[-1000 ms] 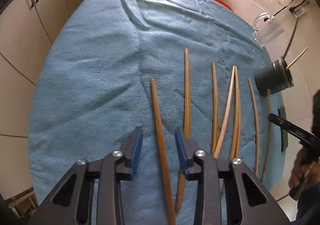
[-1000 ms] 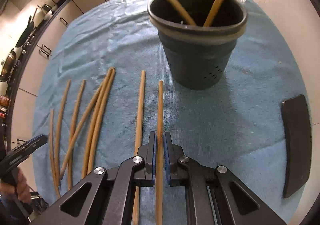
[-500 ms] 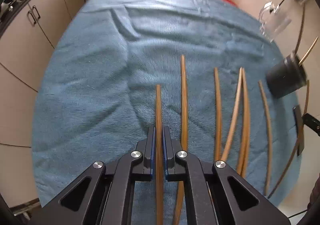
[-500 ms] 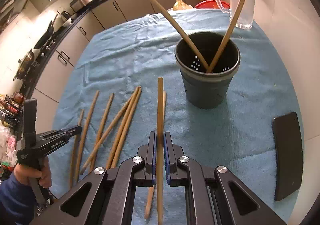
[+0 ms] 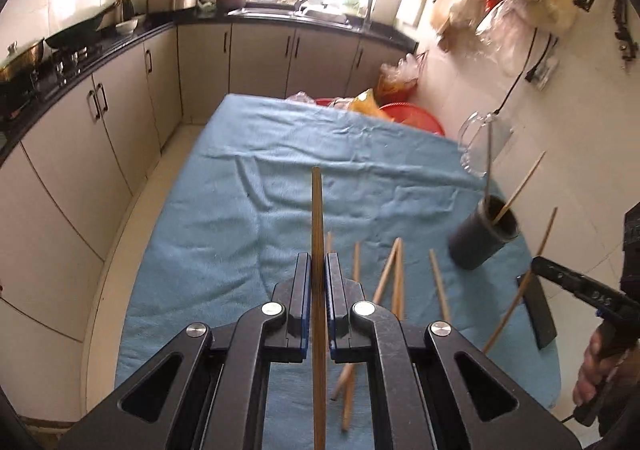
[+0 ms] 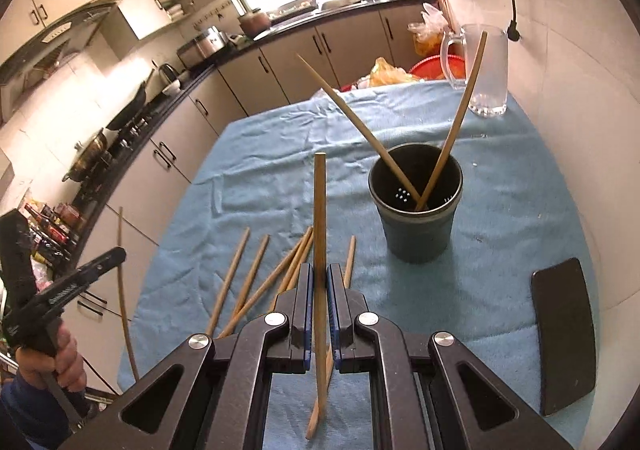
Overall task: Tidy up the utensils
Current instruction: 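Carry the chopstick to the grey holder cup and release it inside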
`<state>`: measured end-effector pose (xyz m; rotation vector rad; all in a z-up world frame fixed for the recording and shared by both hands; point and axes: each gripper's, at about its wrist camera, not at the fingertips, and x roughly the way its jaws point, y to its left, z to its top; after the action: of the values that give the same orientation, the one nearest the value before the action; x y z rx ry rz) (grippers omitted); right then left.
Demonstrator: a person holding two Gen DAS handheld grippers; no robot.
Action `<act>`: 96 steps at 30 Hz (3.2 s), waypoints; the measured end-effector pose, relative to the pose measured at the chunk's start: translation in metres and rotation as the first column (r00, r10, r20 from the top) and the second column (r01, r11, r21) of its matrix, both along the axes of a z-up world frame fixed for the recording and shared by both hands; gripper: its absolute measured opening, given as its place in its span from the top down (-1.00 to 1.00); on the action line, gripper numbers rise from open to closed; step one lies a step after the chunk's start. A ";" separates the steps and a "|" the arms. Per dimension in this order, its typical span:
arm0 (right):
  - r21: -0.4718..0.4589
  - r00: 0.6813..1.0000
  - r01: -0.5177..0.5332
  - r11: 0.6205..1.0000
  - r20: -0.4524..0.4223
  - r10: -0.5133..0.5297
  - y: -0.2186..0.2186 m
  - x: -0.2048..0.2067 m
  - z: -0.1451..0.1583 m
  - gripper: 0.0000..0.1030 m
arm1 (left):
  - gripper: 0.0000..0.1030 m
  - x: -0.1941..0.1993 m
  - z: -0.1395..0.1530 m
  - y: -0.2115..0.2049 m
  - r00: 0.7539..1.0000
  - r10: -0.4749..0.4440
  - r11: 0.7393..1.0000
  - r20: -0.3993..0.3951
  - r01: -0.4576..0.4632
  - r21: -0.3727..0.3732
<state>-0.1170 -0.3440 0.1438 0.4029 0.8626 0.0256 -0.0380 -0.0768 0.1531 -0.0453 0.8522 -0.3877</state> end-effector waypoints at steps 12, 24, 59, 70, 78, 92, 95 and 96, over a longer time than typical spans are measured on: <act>0.024 0.995 0.002 1.000 0.103 -0.005 -0.014 -0.020 0.027 0.86 | 0.88 -0.023 0.043 -0.019 0.995 0.001 0.999 0.103 0.005 -0.054; 0.032 0.981 0.066 0.997 0.183 -0.071 -0.040 -0.043 0.057 0.86 | 0.88 -0.023 0.069 -0.060 0.985 -0.085 0.994 0.153 0.094 -0.053; 0.059 0.916 0.244 0.968 0.315 -0.250 -0.131 -0.048 0.128 0.86 | 0.88 0.022 0.140 -0.187 0.942 -0.236 0.952 0.238 0.273 -0.139; 0.031 0.946 0.223 0.974 0.236 -0.224 -0.136 -0.012 0.095 0.86 | 0.88 0.041 0.096 -0.226 0.956 -0.237 0.961 0.175 0.257 -0.101; 0.024 0.968 0.193 0.981 0.156 -0.195 -0.136 0.011 0.066 0.86 | 0.88 0.053 0.062 -0.237 0.968 -0.229 0.968 0.106 0.237 -0.077; 0.052 0.983 0.170 0.984 0.067 -0.174 -0.138 0.039 0.036 0.83 | 0.87 0.070 0.041 -0.235 0.975 -0.213 0.975 0.066 0.216 -0.051; 0.056 0.981 0.175 0.983 0.076 -0.179 -0.138 0.039 0.039 0.83 | 0.85 0.072 0.043 -0.233 0.975 -0.212 0.975 0.067 0.215 -0.053; 0.051 0.980 0.179 0.983 0.079 -0.182 -0.138 0.038 0.040 0.83 | 0.77 0.073 0.044 -0.232 0.975 -0.210 0.975 0.067 0.214 -0.059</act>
<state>-0.0791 -0.4818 0.1843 0.5164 0.7412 -0.1062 0.0345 -0.3088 0.1967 -0.0029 0.7863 -0.6152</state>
